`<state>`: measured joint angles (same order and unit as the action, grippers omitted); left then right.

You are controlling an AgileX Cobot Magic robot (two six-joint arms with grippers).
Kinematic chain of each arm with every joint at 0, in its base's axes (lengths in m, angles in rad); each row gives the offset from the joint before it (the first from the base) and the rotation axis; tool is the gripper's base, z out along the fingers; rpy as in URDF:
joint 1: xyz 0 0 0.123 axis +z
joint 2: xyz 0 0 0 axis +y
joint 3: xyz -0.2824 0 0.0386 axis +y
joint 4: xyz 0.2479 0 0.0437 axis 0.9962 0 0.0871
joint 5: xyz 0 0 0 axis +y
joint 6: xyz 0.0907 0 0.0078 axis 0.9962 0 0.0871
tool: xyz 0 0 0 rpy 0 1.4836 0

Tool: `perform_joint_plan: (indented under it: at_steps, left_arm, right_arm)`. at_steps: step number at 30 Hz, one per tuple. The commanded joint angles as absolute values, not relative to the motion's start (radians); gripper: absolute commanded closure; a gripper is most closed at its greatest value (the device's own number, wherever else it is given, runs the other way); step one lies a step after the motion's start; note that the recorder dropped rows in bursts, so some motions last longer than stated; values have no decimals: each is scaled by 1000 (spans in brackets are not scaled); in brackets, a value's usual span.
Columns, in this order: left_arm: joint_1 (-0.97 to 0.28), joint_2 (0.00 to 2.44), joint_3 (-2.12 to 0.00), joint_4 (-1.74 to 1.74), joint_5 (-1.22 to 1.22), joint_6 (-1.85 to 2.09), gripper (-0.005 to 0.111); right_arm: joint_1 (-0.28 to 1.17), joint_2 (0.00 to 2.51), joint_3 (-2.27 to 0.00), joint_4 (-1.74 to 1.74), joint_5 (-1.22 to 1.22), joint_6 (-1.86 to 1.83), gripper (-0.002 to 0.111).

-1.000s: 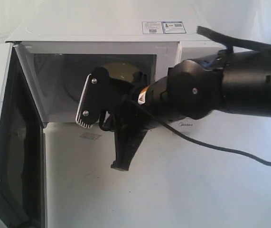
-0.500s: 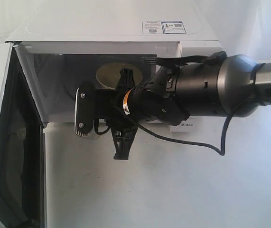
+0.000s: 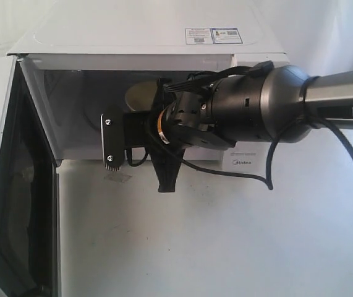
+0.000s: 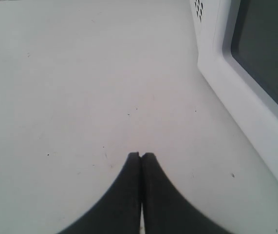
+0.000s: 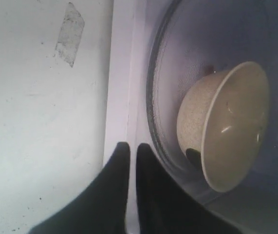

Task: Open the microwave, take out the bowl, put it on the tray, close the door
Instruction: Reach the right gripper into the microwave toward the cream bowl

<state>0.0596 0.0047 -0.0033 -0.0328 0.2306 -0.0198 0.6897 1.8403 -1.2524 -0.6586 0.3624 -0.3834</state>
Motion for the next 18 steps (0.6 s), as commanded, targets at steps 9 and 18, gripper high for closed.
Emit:
perform_joint_plan:
  at_steps: [9,18]
  left_arm:
    - [56,0,0,-37,232,-21,107]
    - [56,0,0,-37,232,-21,107]
  right_arm:
    - [691,1905,-1294,-666,344,-351,74]
    - [691,1929,-1353,-673,400,-283,63]
